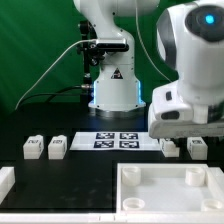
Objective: Assemble one leg
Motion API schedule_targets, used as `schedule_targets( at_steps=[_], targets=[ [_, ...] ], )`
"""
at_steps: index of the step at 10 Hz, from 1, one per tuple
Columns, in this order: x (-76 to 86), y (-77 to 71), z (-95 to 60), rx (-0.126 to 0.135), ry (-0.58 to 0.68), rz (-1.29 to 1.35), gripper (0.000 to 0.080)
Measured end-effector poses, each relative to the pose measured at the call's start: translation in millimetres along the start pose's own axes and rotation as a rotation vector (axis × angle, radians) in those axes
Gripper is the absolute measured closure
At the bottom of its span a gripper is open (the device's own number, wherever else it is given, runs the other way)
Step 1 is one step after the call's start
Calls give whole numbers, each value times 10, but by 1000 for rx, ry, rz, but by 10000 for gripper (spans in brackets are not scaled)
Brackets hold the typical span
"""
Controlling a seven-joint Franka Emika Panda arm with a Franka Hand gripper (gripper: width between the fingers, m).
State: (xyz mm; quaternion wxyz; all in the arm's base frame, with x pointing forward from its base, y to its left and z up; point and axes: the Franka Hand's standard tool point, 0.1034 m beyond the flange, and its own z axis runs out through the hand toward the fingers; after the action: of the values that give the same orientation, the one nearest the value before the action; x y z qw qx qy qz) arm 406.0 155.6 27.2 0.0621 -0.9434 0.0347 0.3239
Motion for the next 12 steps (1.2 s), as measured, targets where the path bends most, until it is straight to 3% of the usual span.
schedule_targets(
  at_steps=[2,3,6,10,11,12],
  targets=[
    [4,0,18,-2,-200,1,150],
    [35,-39,32,-4,-238,12,150],
    [-18,-200,62,-20,-233,-4,150],
    [-44,-224,178,-29,-237,-11,150],
    [-44,-224,180,-30,-237,-11,200],
    [-44,-224,180,-30,-237,-11,200]
  ],
)
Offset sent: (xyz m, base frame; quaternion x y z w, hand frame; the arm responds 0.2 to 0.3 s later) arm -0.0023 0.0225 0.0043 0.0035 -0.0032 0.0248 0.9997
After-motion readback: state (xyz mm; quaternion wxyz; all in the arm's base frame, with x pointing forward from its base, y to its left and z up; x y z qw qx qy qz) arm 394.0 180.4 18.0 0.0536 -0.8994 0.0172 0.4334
